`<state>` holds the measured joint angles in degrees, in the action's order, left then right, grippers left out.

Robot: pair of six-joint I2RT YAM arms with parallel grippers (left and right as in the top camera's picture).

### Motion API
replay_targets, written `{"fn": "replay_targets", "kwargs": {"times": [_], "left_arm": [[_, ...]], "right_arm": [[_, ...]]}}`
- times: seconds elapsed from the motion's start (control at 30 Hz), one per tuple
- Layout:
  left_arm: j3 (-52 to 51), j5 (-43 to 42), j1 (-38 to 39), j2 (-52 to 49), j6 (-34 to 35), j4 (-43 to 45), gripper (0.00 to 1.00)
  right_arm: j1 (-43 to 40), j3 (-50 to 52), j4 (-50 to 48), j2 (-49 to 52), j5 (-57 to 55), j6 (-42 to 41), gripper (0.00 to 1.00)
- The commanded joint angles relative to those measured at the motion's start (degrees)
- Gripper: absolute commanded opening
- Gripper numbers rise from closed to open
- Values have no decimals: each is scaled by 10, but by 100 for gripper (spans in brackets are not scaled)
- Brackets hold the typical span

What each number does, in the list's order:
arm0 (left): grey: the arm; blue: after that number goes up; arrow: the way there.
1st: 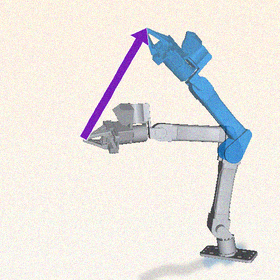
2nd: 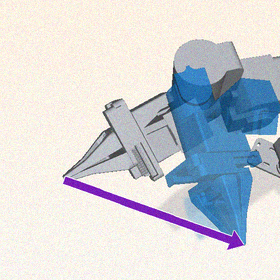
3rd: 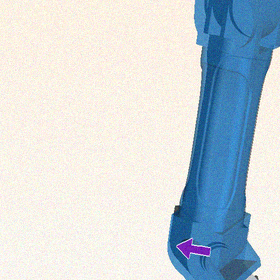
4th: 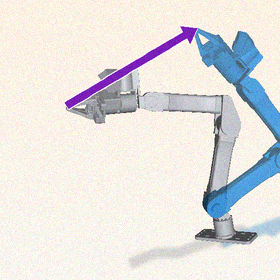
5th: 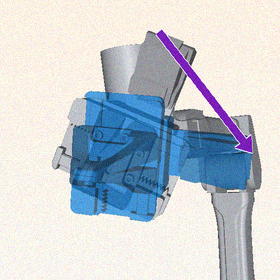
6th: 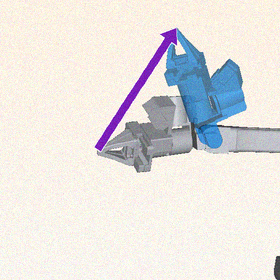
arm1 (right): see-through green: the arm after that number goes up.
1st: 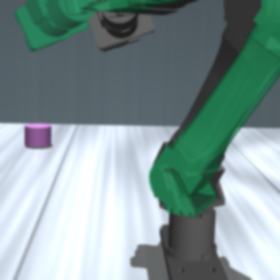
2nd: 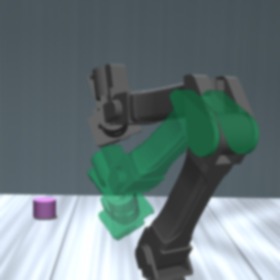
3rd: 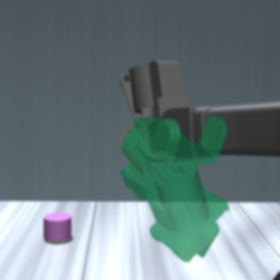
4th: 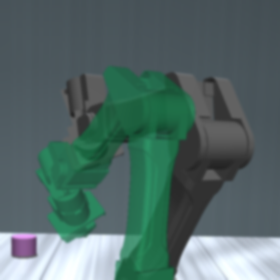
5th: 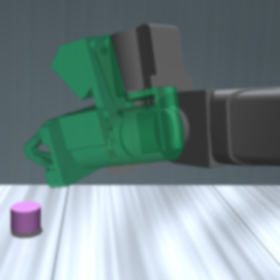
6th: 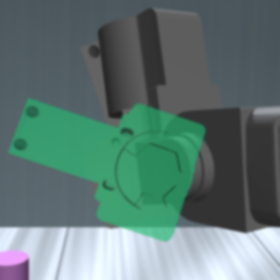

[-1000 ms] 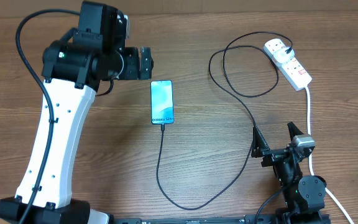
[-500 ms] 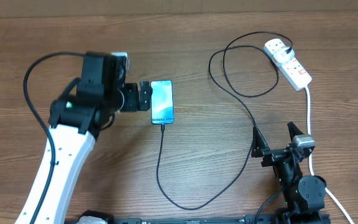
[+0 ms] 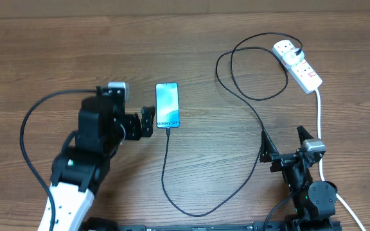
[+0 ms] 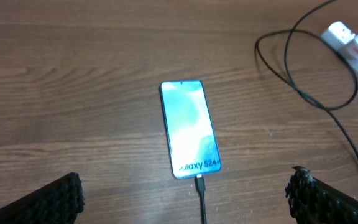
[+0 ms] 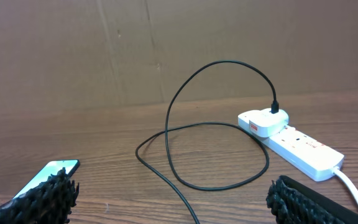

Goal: Plug charger to phone and switch on socket

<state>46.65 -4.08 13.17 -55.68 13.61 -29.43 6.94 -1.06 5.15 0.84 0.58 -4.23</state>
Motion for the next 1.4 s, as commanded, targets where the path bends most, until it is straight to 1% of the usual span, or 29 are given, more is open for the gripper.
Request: {"fn": "replay_targets", "kwargs": {"times": [0.0,0.07,0.17,0.43,0.63,0.87,1.2,1.37], "left_arm": [[-55,-5,3,54,8,29,100],[-88,-7,3,89,8,59,100],[-158,-15,3,164,8,127,100],[-291,-22,3,314,8,231,100],[-344,-22,3,384,8,271,100],[-428,-34,3,448,8,372,100],[-463,-25,1,501,8,383,100],[-463,-30,-18,530,17,368,100]], "right_arm": [[-3,6,-3,-7,-5,2,100],[-3,6,-3,-7,-5,2,100],[-3,6,-3,-7,-5,2,100],[-3,6,-3,-7,-5,2,100],[-3,6,-3,-7,-5,2,100],[-3,6,-3,-7,-5,2,100],[-3,6,-3,-7,-5,2,100],[-3,6,-3,-7,-5,2,100]]}}
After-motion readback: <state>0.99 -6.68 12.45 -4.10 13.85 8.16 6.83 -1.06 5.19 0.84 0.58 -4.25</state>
